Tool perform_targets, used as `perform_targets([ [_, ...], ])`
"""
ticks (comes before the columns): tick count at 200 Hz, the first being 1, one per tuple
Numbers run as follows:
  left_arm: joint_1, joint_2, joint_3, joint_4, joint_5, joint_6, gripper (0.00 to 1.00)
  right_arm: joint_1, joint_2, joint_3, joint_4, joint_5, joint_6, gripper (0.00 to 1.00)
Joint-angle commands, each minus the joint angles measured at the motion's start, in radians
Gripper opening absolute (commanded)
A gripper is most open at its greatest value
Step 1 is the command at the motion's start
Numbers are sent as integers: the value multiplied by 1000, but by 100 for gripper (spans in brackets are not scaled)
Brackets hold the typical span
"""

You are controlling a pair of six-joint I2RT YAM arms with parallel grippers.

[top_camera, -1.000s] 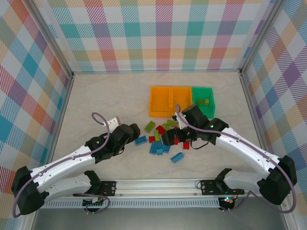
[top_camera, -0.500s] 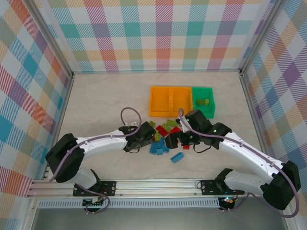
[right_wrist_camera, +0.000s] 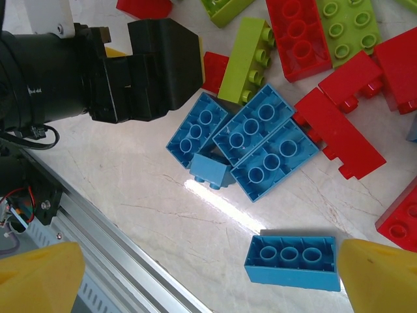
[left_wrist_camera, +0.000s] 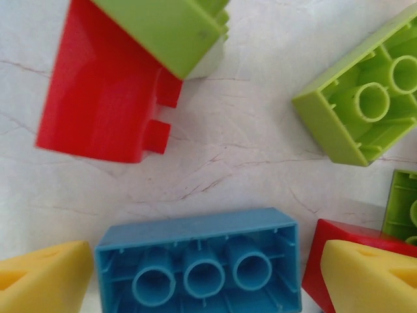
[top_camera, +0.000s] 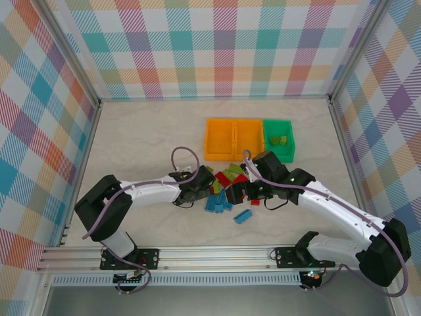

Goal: Sort the legos into containers by color

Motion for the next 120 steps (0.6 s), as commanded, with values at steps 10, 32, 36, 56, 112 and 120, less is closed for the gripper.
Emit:
perform_targets([
  [10,26,27,-30,-2,7,1,79,3,-4,4,12,-1,13,100],
  [32,28,1,-45,-6,9,-3,70,2,-6,11,3,4,18,100],
  [36,30,-7,-48,-7,10,-3,69,2,-6,11,5,4,18,100],
  [56,30,-55,-63,-13,24,-2,62,3,-6,16,17,-4,24,100],
  [112,28,-293,-38,44,53,108,49,2,-73,7,77,61,56,100],
  [120,30,-306,-11,59,36,136,49,3,-97,-3,90,85,61,100],
])
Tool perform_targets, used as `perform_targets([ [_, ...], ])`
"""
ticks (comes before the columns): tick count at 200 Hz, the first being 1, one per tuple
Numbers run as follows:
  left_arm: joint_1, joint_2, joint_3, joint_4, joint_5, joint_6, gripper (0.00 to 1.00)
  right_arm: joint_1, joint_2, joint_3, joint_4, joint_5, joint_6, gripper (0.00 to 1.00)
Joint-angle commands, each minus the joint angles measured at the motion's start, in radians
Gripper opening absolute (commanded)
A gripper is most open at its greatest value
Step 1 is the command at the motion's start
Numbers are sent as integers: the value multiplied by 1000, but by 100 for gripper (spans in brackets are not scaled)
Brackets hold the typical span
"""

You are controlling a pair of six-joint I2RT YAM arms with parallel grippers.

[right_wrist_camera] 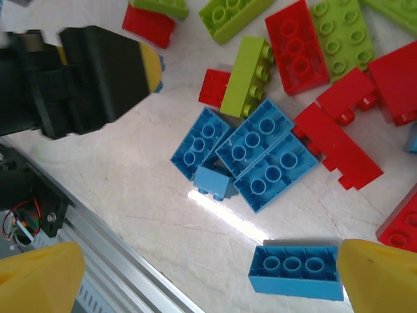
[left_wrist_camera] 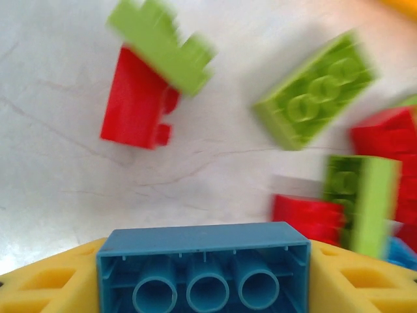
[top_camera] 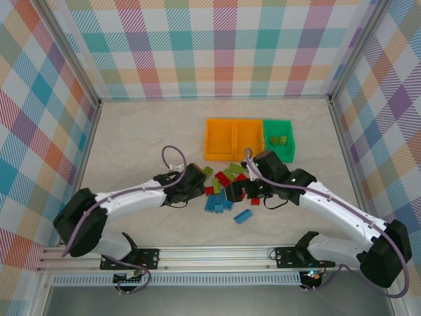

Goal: Sort the legos into containers by color

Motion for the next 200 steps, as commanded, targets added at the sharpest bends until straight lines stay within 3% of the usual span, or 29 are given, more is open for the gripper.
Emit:
perform_targets([
  [1,10,-77,59,48,-12,90,49,3,-78,-4,60,65,31,100],
  [20,13,-37,171,60,-98,179,50,2,-138,-30,91,115,47,100],
  [48,64,160,379,86,-172,323,50,2,-212,-62,119,140,68,100],
  [91,196,493,719,48,-3,360,50,2,-270,-60,48,155,80,100],
  [115,231,618,879,-14,62,373,56,2,-294,-63,27,163,86,100],
  [151,237,667,962,-24,96,382,61,3,-310,-74,24,175,99,100],
  [167,237,669,978,-39,97,380,73,3,-311,-77,28,174,105,100],
  [200,237,621,957,-31,117,372,85,3,-310,-85,35,172,111,100],
])
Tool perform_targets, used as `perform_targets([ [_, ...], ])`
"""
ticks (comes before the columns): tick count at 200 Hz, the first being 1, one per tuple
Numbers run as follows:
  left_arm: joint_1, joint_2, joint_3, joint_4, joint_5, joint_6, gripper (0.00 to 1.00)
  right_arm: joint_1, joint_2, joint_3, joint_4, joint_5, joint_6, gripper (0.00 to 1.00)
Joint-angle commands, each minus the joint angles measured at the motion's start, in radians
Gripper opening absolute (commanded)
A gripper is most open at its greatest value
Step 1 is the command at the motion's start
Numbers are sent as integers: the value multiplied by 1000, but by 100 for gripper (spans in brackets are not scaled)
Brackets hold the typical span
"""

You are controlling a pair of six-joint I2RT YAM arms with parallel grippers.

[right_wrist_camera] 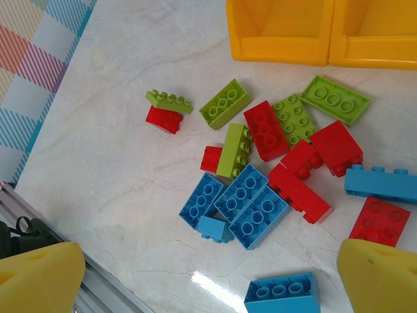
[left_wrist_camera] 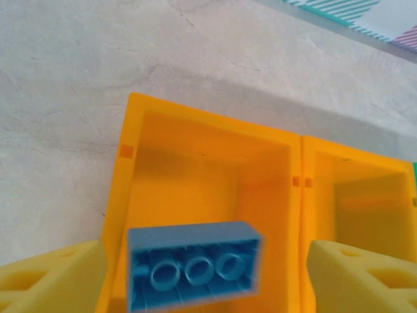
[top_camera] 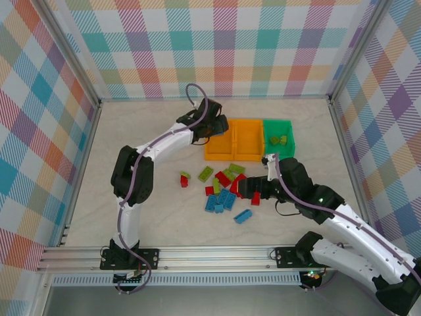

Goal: Sort the legos into containers by color

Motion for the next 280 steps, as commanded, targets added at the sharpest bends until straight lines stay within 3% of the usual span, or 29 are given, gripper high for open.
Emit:
perform_targets([
  [1,-4,-55,5,-28,24,6,85,3,-9,-13,-6,7,16,100],
  [31,-5,-165,-71,1,47,9,87,3,-2,-17,2,9,19,100],
  [51,-18,-317,-194,57,83,26,86,2,26,-8,-9,32,21,100],
  [83,-105,-626,-410,70,46,216,85,4,139,35,-17,7,6,100],
  [111,-166,-877,-535,-57,21,390,86,4,261,66,33,-19,-23,100],
  [145,-168,-1118,-599,-247,37,534,86,4,422,162,-16,109,-117,100],
  [181,-170,-1224,-660,-372,238,808,91,2,600,268,-106,210,-187,100],
  [199,-175,-1251,-703,-401,380,956,99,3,638,262,-103,182,-213,90],
  [214,-183,-1276,-757,-383,492,1053,100,2,654,249,-112,144,-242,81],
  [238,-182,-1306,-839,-313,591,1104,100,3,661,220,-151,105,-289,75],
  [280,-183,-1295,-883,-346,743,1179,100,3,746,221,-181,96,-328,54],
])
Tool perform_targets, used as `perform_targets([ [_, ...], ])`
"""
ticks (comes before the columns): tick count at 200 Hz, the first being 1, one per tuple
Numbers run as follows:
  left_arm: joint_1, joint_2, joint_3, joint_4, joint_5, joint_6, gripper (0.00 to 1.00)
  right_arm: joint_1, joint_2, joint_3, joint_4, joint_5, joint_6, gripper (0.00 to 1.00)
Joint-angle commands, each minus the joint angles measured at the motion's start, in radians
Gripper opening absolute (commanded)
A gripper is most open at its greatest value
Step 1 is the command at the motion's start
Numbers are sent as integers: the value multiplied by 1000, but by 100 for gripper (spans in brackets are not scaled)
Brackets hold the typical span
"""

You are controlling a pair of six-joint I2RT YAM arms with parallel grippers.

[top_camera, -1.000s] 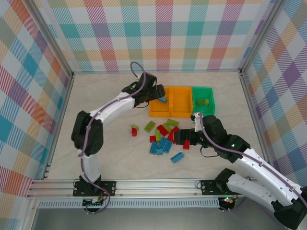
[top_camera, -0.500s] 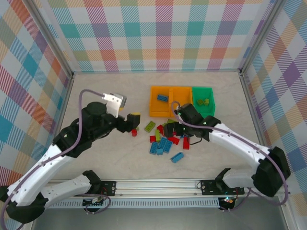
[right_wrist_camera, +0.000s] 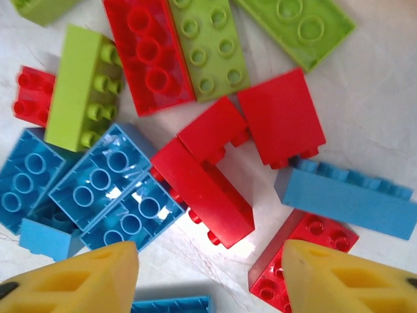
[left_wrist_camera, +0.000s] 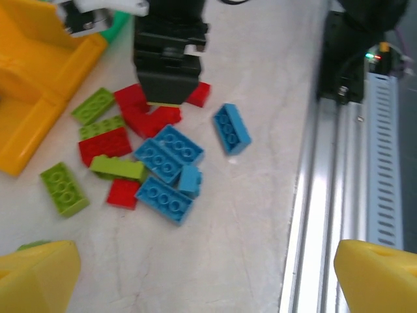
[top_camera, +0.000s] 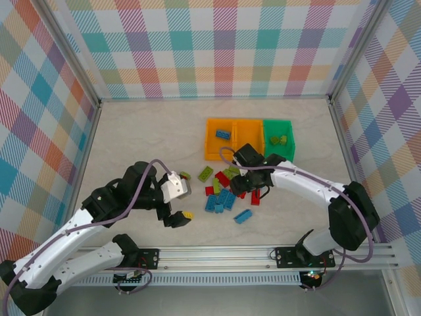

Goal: Sort the legos into containers by color

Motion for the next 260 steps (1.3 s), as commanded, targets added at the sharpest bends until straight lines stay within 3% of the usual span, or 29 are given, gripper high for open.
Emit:
perform_targets([
  [1,-6,-1,-12,-12,169,96,100,3,60,1,-44,-24,-46,54],
  [62,-11,7,-48,8,169,115,100,2,195,51,-39,-33,-75,45],
  [137,-12,-5,-68,23,153,122,100,3,201,17,-5,-78,-77,27],
  [197,-11,-22,-78,37,126,125,100,3,63,-32,-1,-137,-73,16],
  [243,-11,-75,-108,106,65,89,100,0,-129,-9,-9,-38,-33,13],
  [260,-11,-98,-126,164,1,33,100,-45,-169,41,9,4,-20,12],
])
